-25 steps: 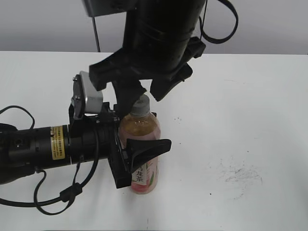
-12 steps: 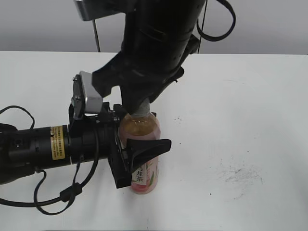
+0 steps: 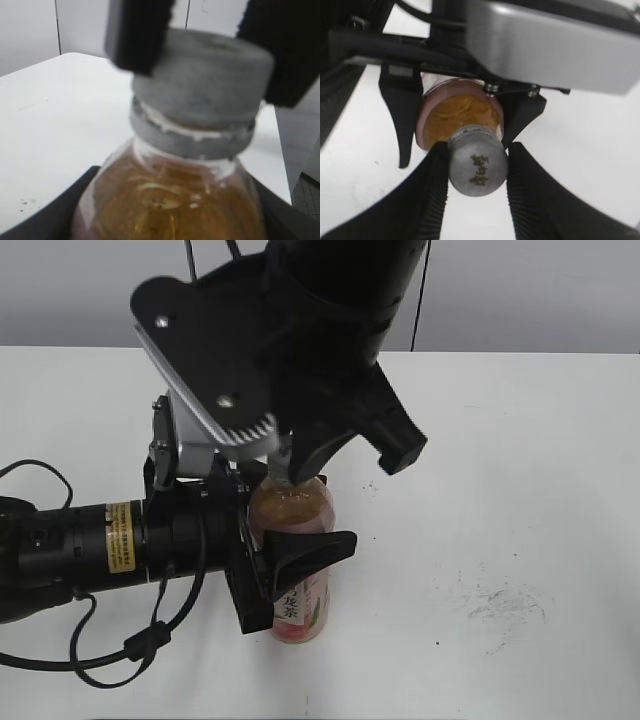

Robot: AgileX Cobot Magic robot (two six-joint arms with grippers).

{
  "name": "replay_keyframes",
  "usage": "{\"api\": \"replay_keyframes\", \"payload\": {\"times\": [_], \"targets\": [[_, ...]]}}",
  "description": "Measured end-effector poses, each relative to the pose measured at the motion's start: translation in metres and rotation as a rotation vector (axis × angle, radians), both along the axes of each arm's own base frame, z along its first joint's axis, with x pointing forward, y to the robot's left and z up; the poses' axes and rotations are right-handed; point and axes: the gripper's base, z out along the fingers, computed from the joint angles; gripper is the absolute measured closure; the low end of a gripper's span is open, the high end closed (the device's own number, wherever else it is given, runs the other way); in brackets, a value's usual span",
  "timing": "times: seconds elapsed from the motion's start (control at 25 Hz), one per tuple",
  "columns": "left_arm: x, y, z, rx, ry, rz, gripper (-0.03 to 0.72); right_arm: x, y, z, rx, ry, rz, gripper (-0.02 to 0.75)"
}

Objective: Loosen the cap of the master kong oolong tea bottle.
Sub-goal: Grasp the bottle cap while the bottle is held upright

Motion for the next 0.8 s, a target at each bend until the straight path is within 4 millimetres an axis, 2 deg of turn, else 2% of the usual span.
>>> {"api": "replay_keyframes", "payload": {"times": [0.32, 0.44, 0.56, 0.68, 0.72, 0.8], "targets": [[0.0000, 0.0000, 0.0000, 0.000, 0.000, 0.000, 0.244, -0.0041, 0.0033, -0.0001, -0.107, -0.215, 0.758, 0.468], [0.0001, 0.0000, 0.0000, -0.001, 0.001, 0.001, 0.244, -0.0040, 0.0033, 0.0003, -0.124, -0.255, 0.890, 0.468], [0.0001, 0.0000, 0.0000, -0.001, 0.001, 0.001, 0.244, -0.0041, 0.0034, 0.0003, -0.129, -0.264, 0.917, 0.468], [0.0001, 0.0000, 0.0000, -0.001, 0.001, 0.001, 0.244, -0.0041, 0.0034, 0.0003, -0.115, -0.233, 0.805, 0.449], [0.0001, 0.0000, 0.0000, -0.001, 0.002, 0.001, 0.244, -0.0041, 0.0033, 0.0003, -0.104, -0.209, 0.719, 0.415], [0.0002, 0.0000, 0.0000, -0.002, 0.004, 0.003, 0.244, -0.0045, 0.0036, 0.0003, -0.084, -0.163, 0.545, 0.286]]}}
